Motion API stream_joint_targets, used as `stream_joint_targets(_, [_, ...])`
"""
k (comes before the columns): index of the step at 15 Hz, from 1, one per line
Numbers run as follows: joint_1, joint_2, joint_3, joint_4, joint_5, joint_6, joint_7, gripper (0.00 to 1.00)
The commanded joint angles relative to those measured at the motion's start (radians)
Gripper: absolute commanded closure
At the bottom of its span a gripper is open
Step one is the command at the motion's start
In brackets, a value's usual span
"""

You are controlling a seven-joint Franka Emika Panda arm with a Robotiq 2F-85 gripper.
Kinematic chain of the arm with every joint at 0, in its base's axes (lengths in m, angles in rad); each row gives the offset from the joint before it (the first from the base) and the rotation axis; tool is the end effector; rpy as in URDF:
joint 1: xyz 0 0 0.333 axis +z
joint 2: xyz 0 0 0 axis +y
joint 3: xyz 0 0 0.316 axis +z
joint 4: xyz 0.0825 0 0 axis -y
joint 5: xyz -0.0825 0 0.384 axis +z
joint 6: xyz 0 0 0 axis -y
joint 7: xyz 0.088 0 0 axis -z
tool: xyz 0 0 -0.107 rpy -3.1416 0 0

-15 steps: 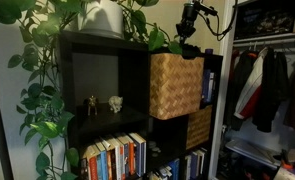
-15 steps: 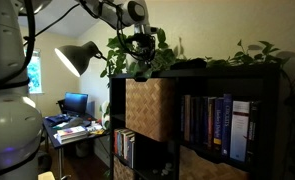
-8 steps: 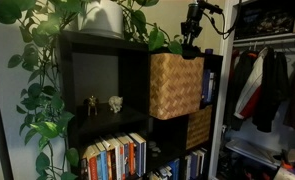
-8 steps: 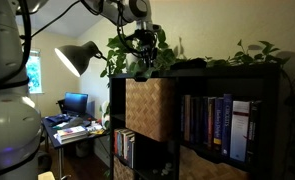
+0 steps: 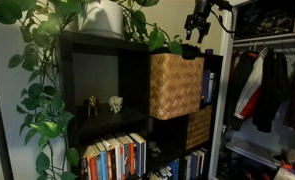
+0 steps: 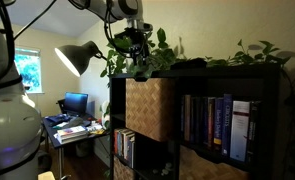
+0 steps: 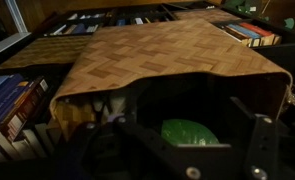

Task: Open the drawer, take out the black object then close the drawer.

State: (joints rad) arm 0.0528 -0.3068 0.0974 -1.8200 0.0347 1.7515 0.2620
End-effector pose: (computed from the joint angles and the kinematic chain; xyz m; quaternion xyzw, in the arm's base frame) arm 0.4661 0.0818 0.6796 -0.9913 0.0571 -0.1152 0.0266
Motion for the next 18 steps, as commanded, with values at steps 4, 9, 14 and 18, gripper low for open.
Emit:
stream_joint_targets(4, [-0.014, -0.146, 0.038, -0.345, -0.016, 0.335, 0.094, 0.43])
stream_joint_targets(9, [-0.023, -0.145, 0.057, -0.468, -0.02, 0.519, 0.153, 0.77])
stream_joint_targets(14, [-0.034, -0.197, 0.077, -0.512, -0.032, 0.585, 0.191, 0.98])
stream_joint_targets(18, [-0.035, -0.246, 0.08, -0.538, -0.025, 0.588, 0.181, 0.95])
